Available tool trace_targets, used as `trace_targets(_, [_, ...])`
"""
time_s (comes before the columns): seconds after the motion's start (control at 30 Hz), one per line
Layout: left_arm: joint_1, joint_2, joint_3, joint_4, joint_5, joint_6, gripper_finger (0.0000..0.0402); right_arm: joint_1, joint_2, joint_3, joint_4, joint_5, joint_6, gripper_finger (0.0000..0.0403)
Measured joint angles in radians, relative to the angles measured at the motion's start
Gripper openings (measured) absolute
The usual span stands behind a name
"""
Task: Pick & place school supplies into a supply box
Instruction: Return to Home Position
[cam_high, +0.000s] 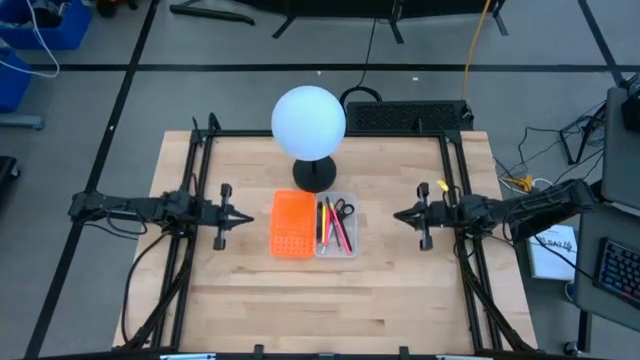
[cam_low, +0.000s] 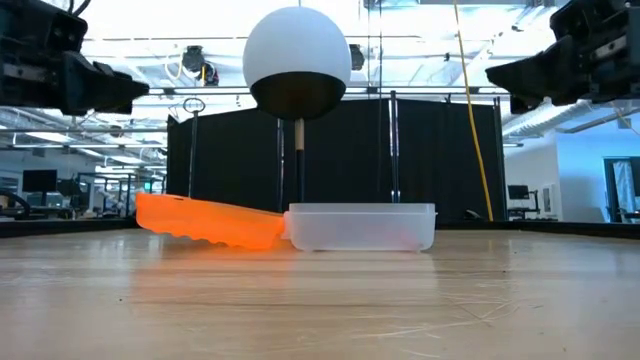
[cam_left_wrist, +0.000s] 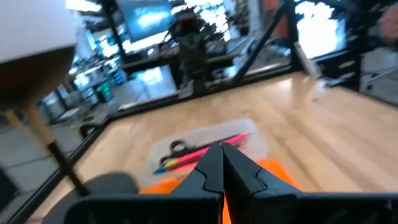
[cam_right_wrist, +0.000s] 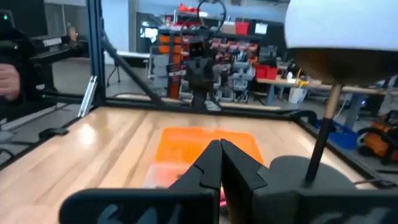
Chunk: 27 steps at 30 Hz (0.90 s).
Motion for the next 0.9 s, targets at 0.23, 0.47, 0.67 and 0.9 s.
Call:
trace_targets(0.23, [0.001, -0.001, 0.0, 0.03, -0.002, 0.029, 0.0002, -0.01, -0.001, 0.0, 0.017, 0.026, -0.027, 0.0])
trace_targets(0.47, [0.043, -0.001, 0.0, 0.029, 0.01, 0.085, 0.0002, -0.063, -0.002, 0.0, 0.069, 0.031, -0.081, 0.0])
trace_targets(0.67, [0.114, -0.001, 0.0, -0.04, 0.04, 0.038, 0.0001, -0.084, -0.008, 0.0, 0.008, 0.039, 0.042, 0.0])
trace_targets(0.9, [0.165, -0.001, 0.0, -0.085, 0.049, 0.0, 0.0001, -0.062, -0.011, 0.055, -0.205, 0.032, 0.129, 0.0])
